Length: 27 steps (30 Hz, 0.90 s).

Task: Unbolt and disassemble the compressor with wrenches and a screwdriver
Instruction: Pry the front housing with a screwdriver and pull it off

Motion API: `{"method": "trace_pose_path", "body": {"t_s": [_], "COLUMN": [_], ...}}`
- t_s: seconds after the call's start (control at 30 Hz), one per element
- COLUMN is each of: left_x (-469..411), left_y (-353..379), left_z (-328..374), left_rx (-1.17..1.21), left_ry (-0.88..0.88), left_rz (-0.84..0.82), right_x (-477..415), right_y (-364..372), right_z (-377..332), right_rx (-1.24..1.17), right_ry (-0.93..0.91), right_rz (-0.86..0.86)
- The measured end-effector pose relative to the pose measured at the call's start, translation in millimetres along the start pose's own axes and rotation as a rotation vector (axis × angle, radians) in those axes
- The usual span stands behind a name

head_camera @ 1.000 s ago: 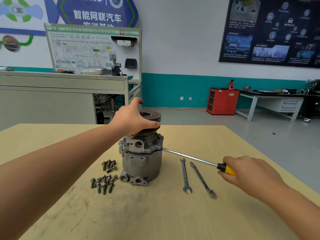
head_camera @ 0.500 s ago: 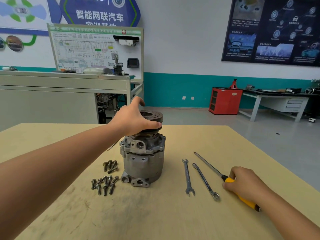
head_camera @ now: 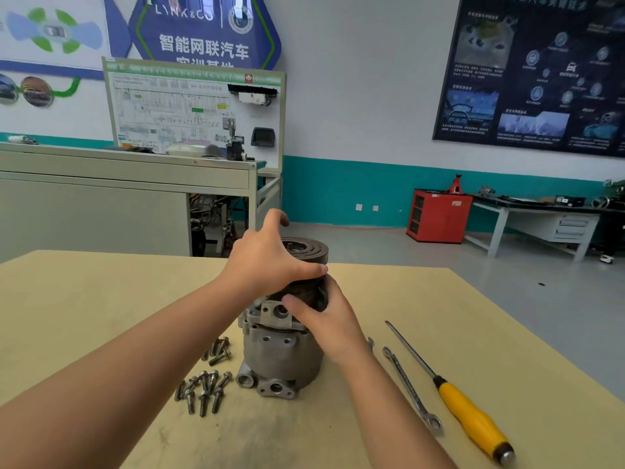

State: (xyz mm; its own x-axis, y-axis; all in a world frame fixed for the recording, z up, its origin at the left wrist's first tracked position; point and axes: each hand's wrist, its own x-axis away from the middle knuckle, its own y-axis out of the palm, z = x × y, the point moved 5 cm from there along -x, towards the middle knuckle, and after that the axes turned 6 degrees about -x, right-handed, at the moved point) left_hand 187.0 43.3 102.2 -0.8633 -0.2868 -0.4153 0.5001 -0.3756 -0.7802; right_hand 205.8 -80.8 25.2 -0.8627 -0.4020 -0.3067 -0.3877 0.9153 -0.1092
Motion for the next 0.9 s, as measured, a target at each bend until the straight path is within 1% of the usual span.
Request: {"method": "trace_pose_path", "body": {"t_s": [0.1,0.17,0.23,0.27,0.33,0.43,0.47,0.5,0.53,0.6,0.7,0.8,0.9], "left_x": [0,0,-1,0,3,14,18,23,26,32,31,21,16], "left_y": [1,2,3,2,-3,-11,-9,-4,3,20,36,39,39], "left_z": [0,0,1,-2,-17,-54,-66,-78,-86,-95,-90,-81,-78], "left_rx": [-0.002,-0.011,-0.016,0.024,0.228,0.675,0.785,0.831,0.823,0.771,0.778,0.775,0.83], "left_ry": [-0.023,-0.036,-0.021,-0.008,0.028,0.049,0.036,0.019,0.005,-0.013,0.0,0.051,0.075], "left_rz": [-0.004,-0.001,0.011,0.006,-0.04,-0.081,-0.073,-0.064,-0.071,-0.137,-0.233,-0.273,-0.275], "right_x": [-10,-12,-11,-11,-12,-16,-17,-18,-19,-21,-24,-28,-31], "right_y": [3,3,2,2,1,-2,-3,-3,-4,-5,-9,-15,-16], "right_z": [6,10,12,14,16,19,19,20,21,22,20,14,17], "right_rx": [-0.11,-0.139,-0.153,-0.163,-0.194,-0.196,-0.197,-0.199,-0.202,-0.212,-0.191,-0.108,-0.14], "right_ry": [0.013,0.028,0.007,-0.005,-0.021,-0.048,-0.056,-0.064,-0.074,-0.091,-0.116,-0.157,-0.138], "right_rz": [0.045,0.062,0.114,0.138,0.176,0.201,0.201,0.201,0.204,0.203,0.168,0.148,0.125]}}
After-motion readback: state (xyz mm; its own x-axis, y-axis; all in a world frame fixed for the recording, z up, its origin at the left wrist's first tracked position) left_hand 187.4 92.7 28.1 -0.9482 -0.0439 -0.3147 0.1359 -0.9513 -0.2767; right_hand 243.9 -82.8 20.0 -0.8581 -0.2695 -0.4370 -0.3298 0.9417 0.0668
